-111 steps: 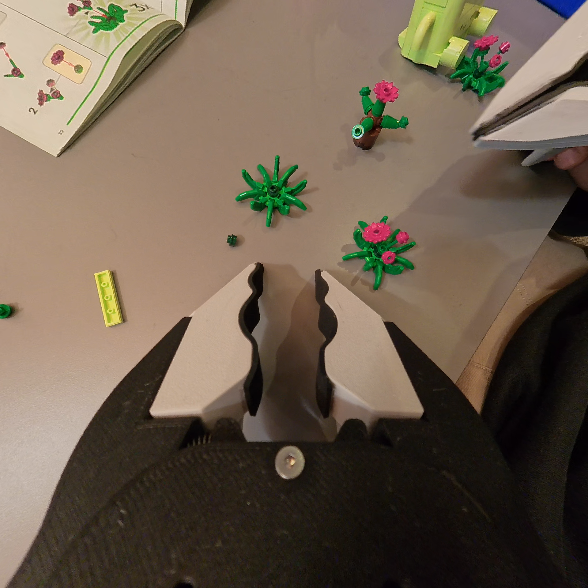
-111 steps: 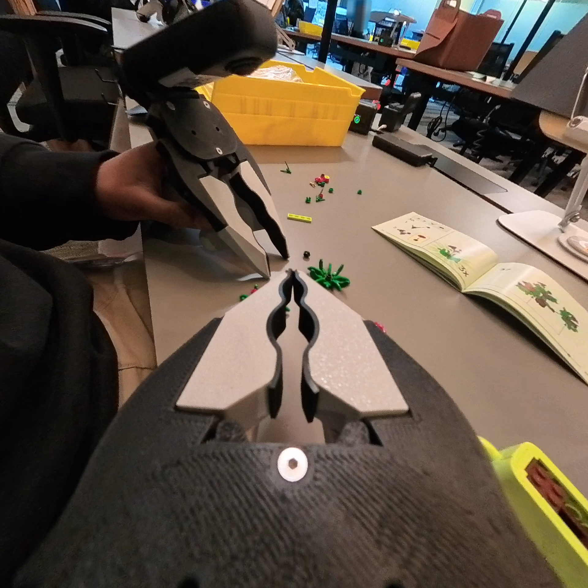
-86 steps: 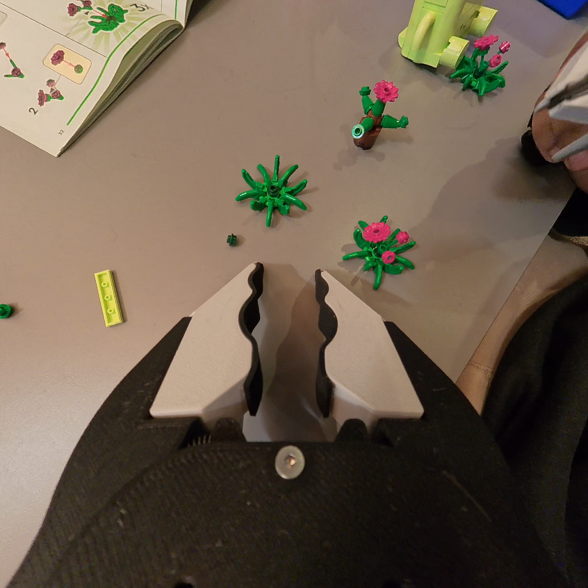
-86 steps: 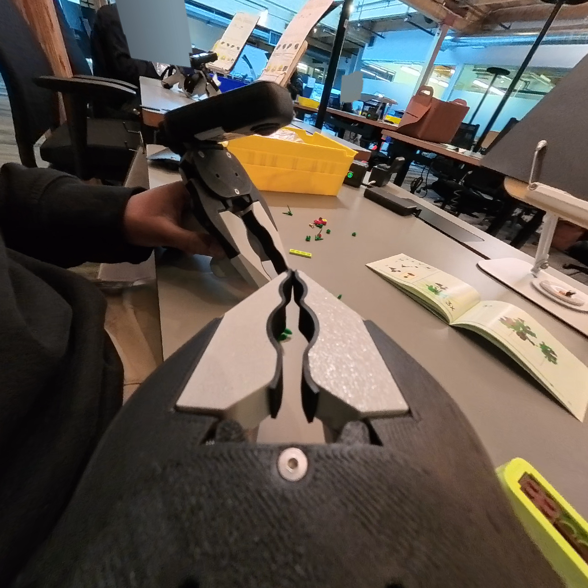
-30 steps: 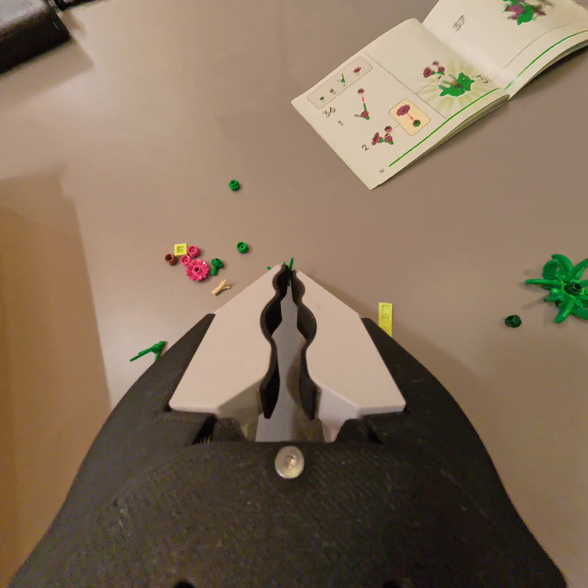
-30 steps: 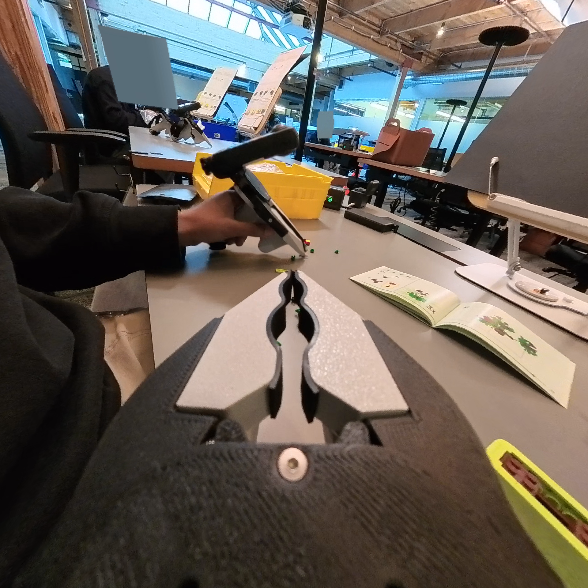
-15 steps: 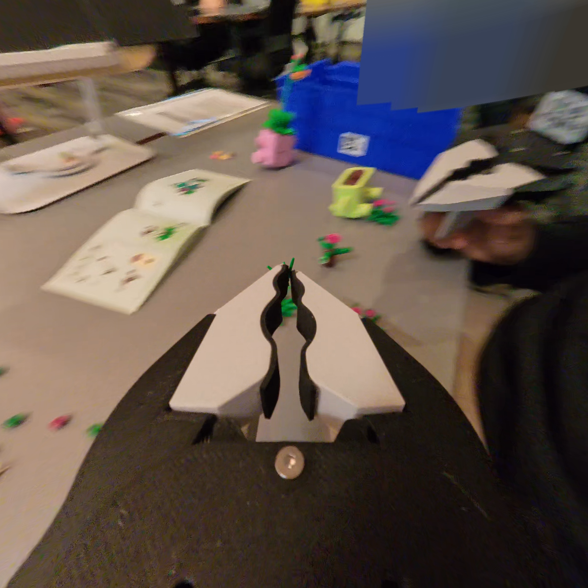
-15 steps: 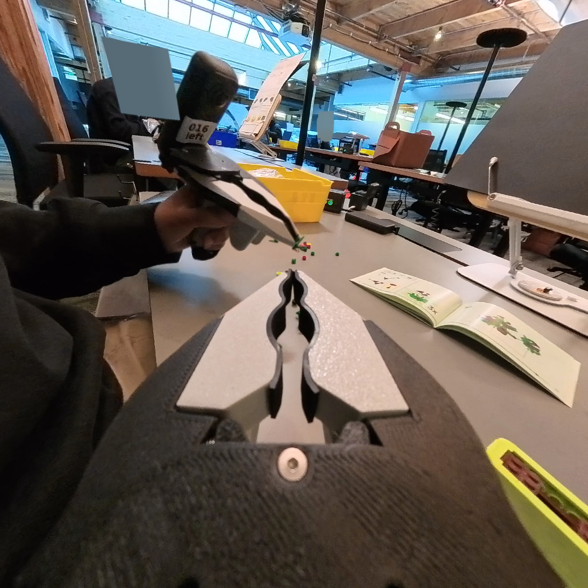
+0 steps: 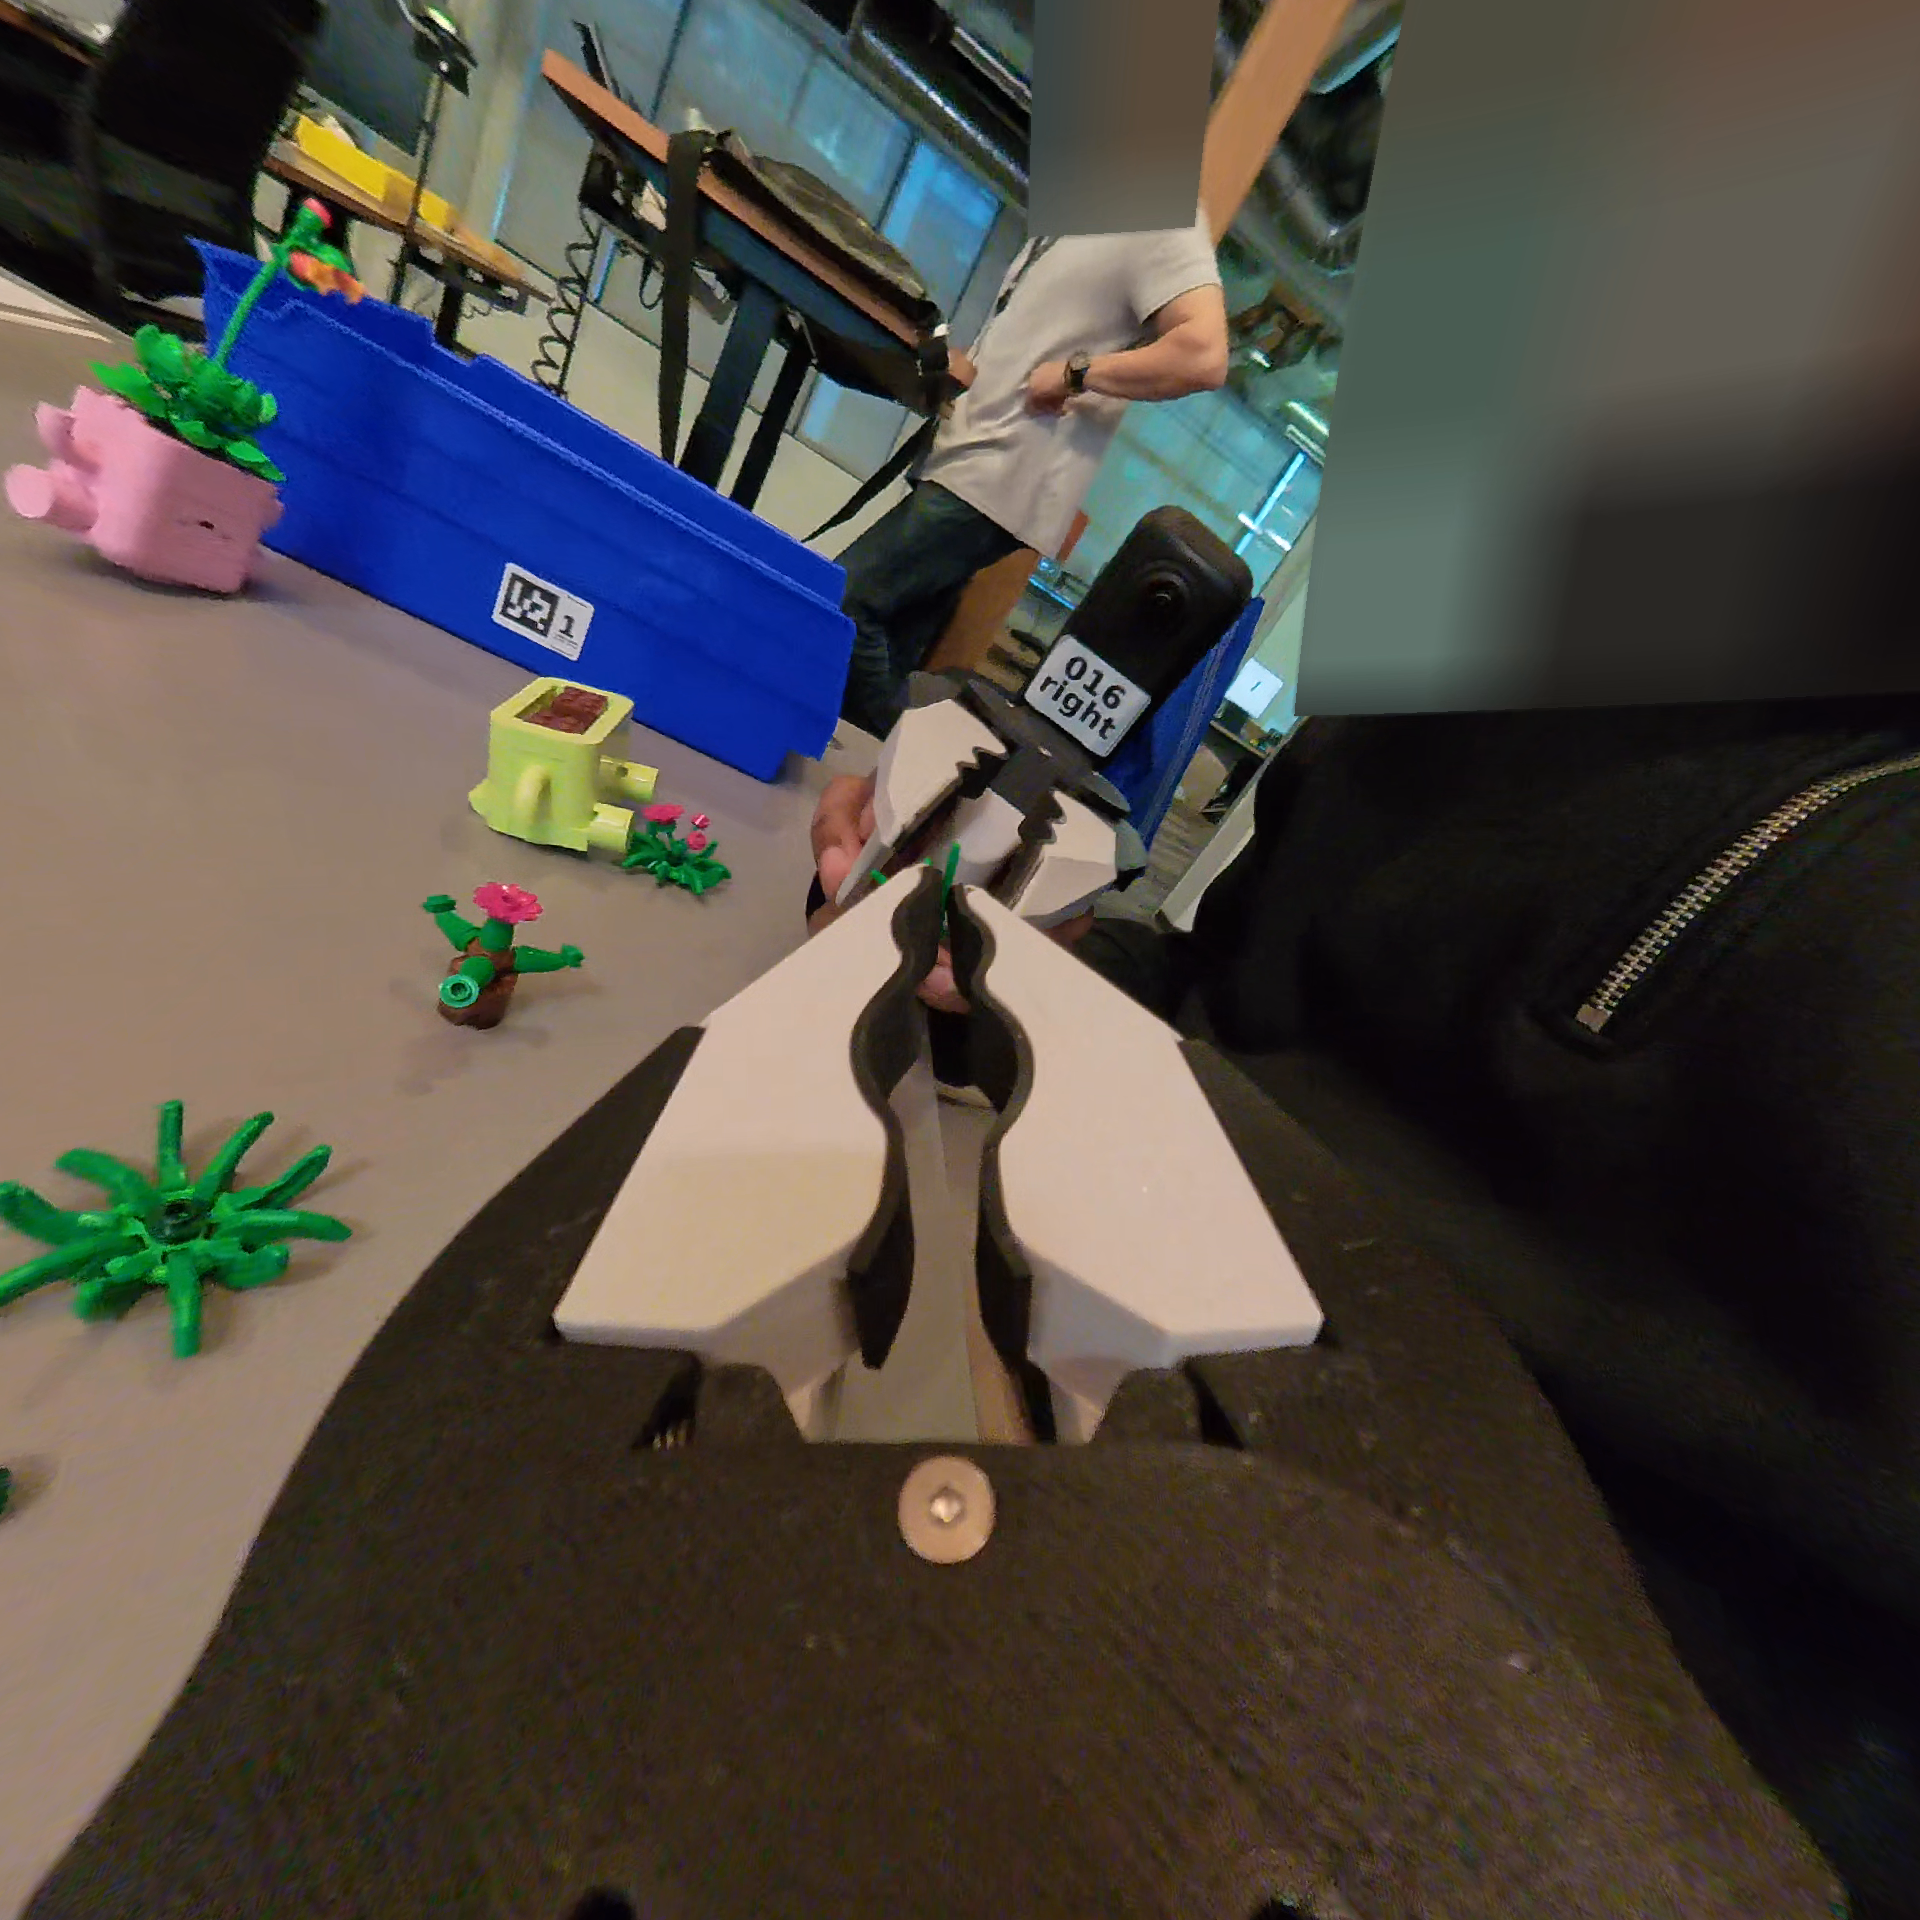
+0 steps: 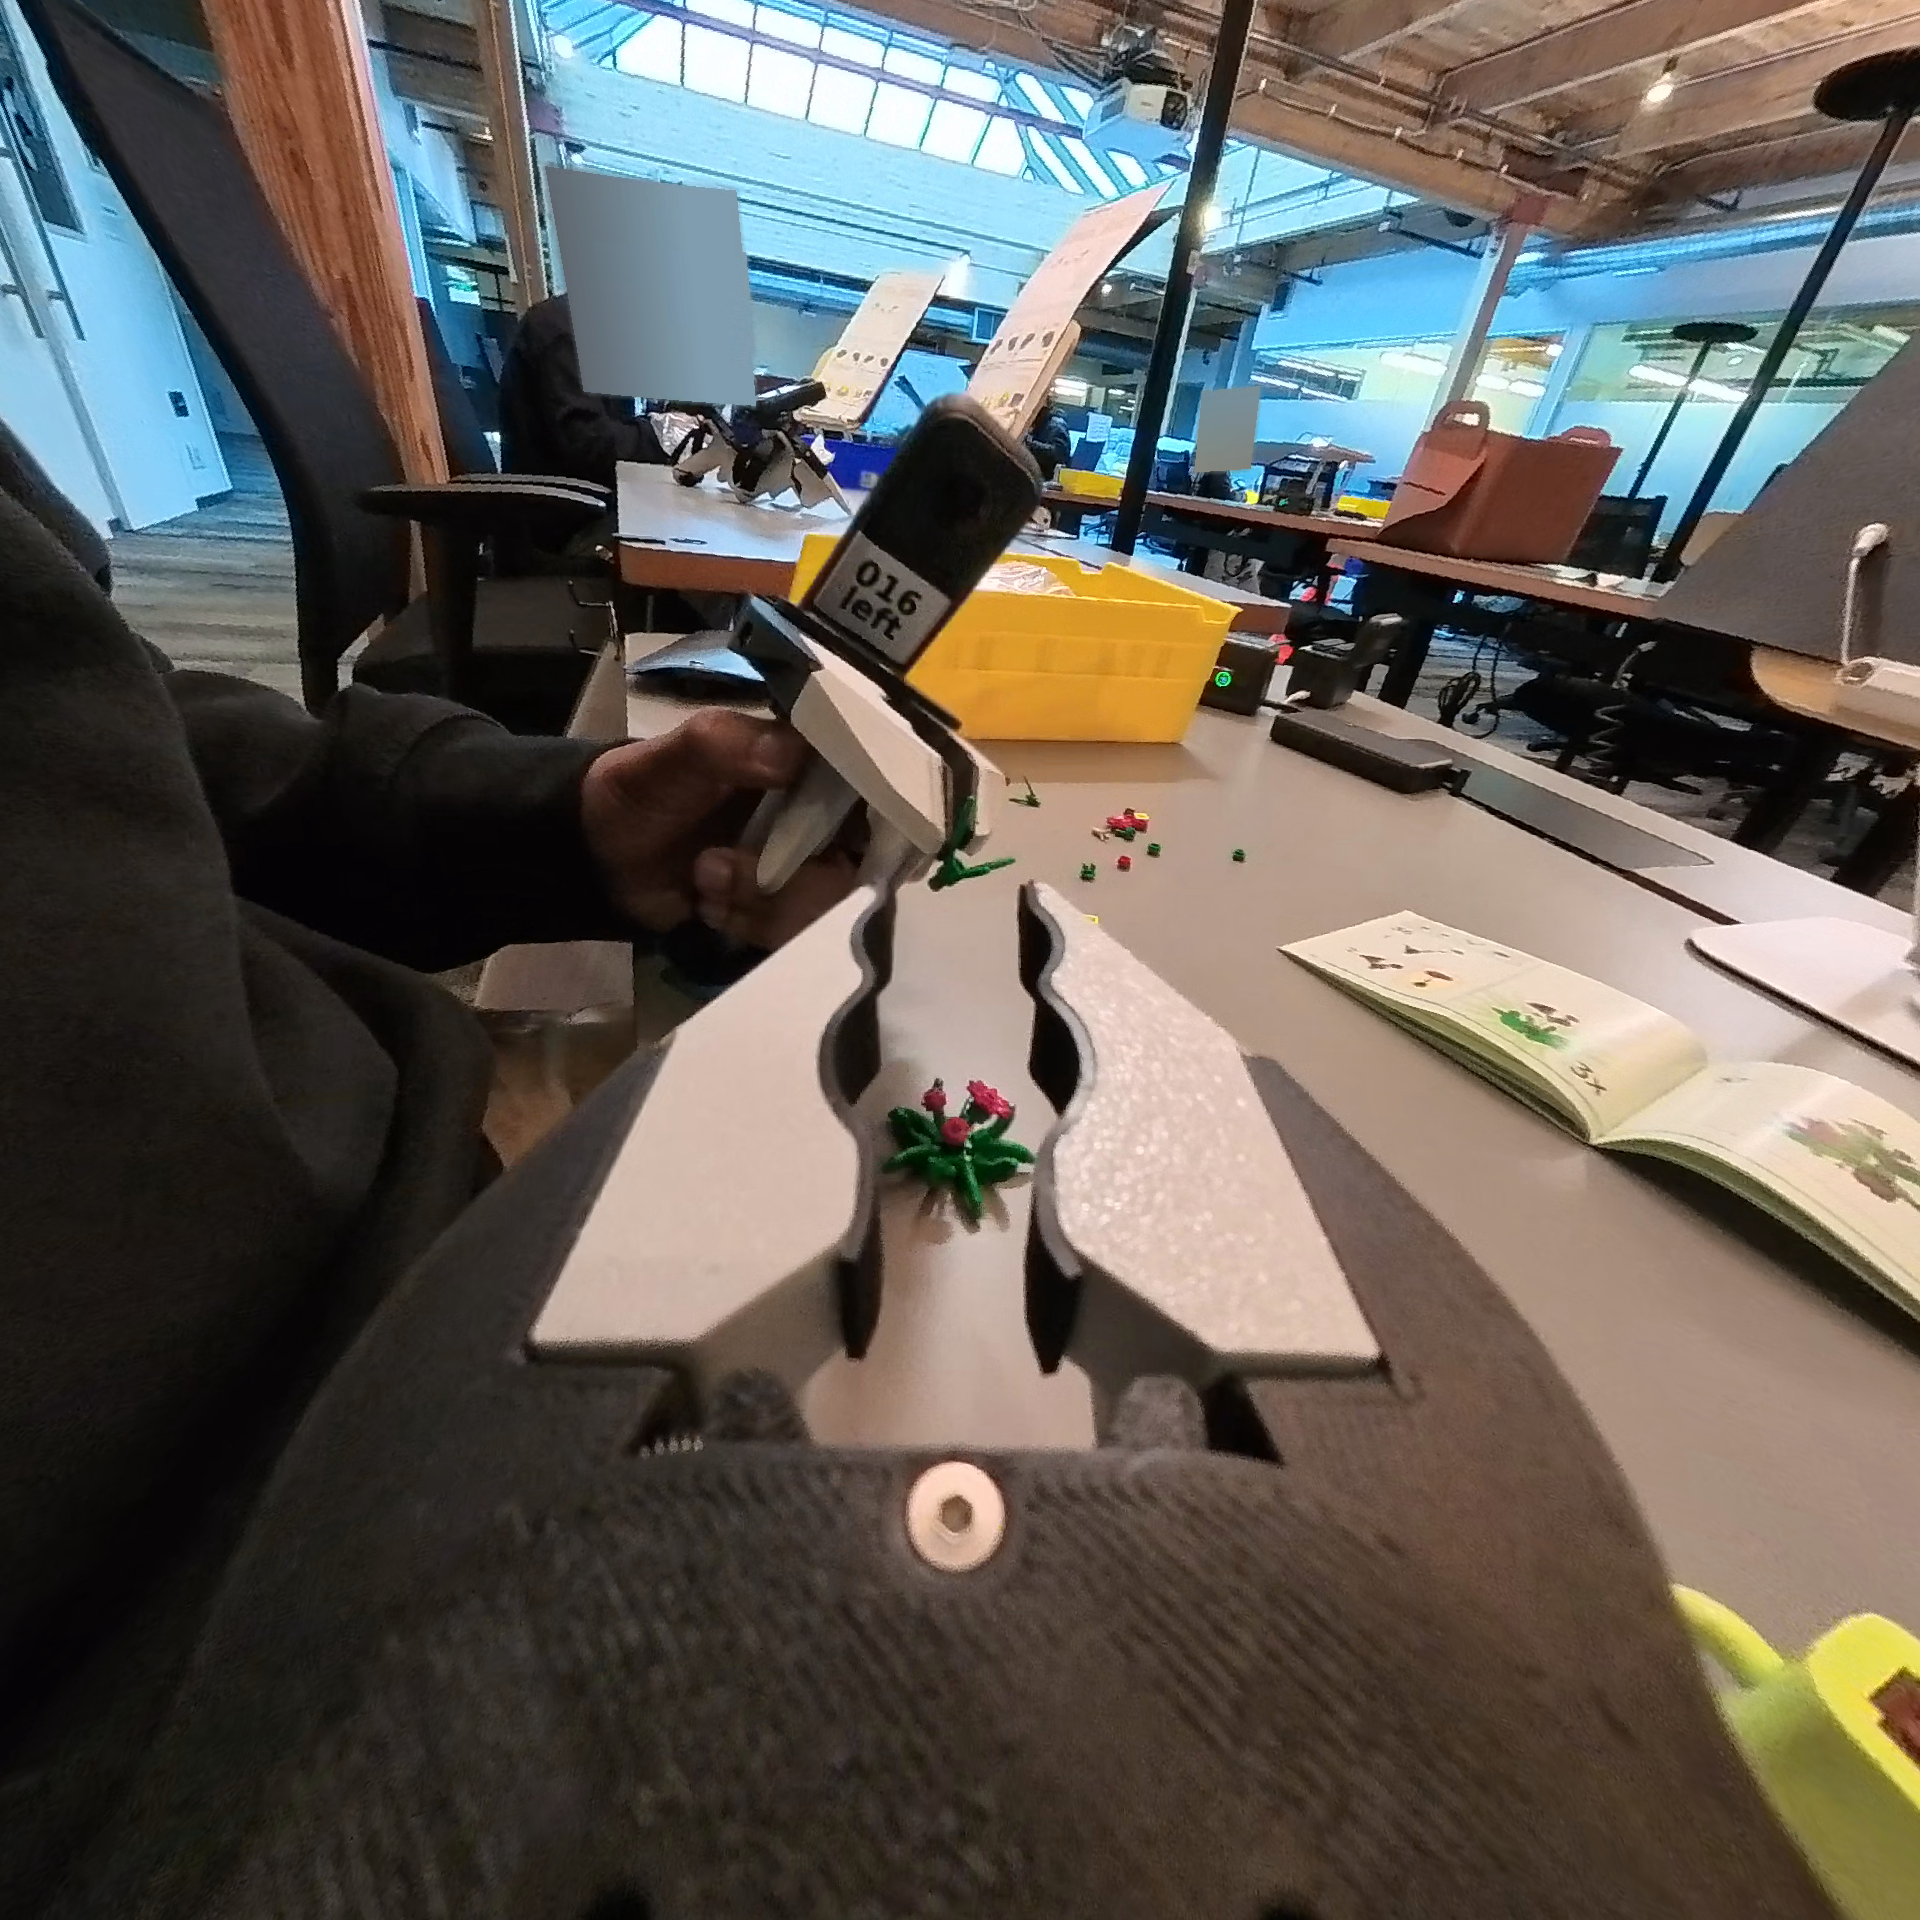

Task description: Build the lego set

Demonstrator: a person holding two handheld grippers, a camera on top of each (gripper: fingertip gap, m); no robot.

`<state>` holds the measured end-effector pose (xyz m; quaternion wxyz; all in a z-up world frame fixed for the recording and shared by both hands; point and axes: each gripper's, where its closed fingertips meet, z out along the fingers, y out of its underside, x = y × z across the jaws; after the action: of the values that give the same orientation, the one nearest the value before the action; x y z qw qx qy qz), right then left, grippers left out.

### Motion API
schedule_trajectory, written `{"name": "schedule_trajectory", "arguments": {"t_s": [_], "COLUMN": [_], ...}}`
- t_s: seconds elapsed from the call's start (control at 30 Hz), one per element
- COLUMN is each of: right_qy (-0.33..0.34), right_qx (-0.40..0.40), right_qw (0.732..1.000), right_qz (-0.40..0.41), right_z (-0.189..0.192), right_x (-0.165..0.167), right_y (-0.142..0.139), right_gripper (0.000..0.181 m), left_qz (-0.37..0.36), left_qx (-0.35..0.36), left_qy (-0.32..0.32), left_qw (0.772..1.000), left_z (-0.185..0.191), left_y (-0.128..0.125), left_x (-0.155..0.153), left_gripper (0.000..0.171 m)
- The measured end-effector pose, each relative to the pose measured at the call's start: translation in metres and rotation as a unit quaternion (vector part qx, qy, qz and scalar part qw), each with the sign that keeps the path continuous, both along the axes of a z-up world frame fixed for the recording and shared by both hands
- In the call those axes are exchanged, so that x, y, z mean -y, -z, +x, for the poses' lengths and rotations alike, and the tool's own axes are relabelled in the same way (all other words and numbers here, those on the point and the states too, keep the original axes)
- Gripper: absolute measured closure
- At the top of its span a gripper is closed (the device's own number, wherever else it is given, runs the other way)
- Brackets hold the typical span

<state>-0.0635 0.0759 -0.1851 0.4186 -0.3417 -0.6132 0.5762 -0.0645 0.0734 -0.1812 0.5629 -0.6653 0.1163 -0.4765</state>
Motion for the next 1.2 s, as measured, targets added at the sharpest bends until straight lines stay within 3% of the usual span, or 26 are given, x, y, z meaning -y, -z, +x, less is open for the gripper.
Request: {"name": "schedule_trajectory", "arguments": {"t_s": [0.3,0.43,0.57,0.8,0.9,0.97,1.2], "right_qy": [-0.044,-0.055,-0.052,-0.054,-0.040,-0.034,-0.034], "right_qx": [0.026,0.036,0.027,0.027,0.019,0.016,0.020], "right_qw": [0.996,0.996,0.997,0.996,0.996,0.996,0.989], "right_qz": [-0.068,-0.061,-0.052,-0.060,-0.072,-0.084,-0.142], "right_z": [0.002,0.002,0.003,0.004,0.003,0.003,0.000], "right_x": [0.005,0.010,0.011,0.010,0.004,0.000,-0.006], "right_y": [-0.003,0.000,-0.001,-0.002,-0.005,-0.007,-0.012], "right_gripper": [0.161,0.165,0.180,0.181,0.181,0.181,0.181], "left_qz": [0.020,0.035,0.033,0.035,0.038,0.045,0.032], "left_qx": [-0.050,-0.067,-0.056,-0.057,-0.046,-0.043,-0.058], "left_qy": [0.019,0.019,0.022,0.008,-0.022,-0.039,-0.042], "left_qw": [0.998,0.997,0.998,0.998,0.998,0.997,0.997], "left_z": [0.011,0.015,0.014,0.012,0.005,0.001,0.009], "left_y": [0.004,0.002,0.001,0.001,-0.002,-0.004,0.004], "left_x": [0.006,0.008,0.008,0.005,-0.001,-0.003,-0.008], "left_gripper": [0.171,0.171,0.171,0.171,0.144,0.137,0.151]}}
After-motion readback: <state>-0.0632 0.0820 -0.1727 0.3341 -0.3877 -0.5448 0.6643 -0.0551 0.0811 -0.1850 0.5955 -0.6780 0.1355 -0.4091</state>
